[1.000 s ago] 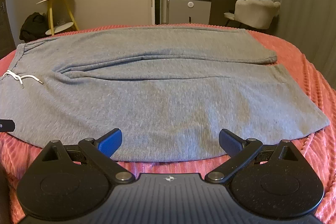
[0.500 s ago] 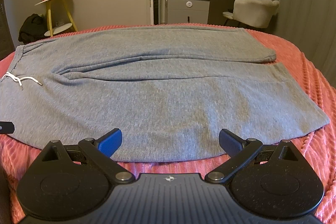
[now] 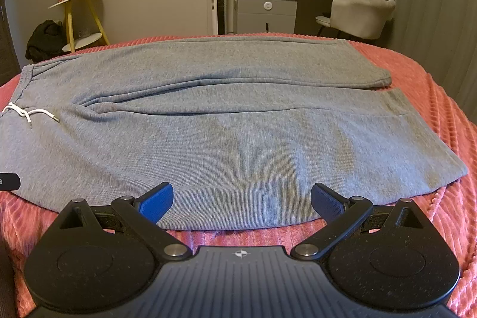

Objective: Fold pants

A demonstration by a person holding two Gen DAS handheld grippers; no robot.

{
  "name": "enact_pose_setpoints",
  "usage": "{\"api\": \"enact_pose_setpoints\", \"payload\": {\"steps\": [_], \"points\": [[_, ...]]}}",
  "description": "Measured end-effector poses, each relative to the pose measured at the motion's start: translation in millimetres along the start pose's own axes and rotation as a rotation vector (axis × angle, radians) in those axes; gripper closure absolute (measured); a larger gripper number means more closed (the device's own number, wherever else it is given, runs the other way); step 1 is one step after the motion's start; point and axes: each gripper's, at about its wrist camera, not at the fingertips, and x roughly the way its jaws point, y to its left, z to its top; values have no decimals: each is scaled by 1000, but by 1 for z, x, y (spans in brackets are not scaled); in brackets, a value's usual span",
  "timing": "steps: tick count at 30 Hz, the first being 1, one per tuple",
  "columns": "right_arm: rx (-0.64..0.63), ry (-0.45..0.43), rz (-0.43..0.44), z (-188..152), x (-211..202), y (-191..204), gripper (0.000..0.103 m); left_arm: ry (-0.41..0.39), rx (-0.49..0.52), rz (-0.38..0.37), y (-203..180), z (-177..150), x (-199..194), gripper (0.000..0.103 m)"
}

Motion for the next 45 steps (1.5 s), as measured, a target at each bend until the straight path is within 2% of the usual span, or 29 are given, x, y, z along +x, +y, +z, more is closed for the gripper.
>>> {"api": "enact_pose_setpoints", "payload": {"steps": [29, 45], "points": [[-4, 0, 29, 2, -2, 3, 4, 4, -6, -13, -1, 3, 0, 0], [9, 39, 47, 16, 21, 7, 4, 27, -5, -35, -3, 9, 7, 0]]}}
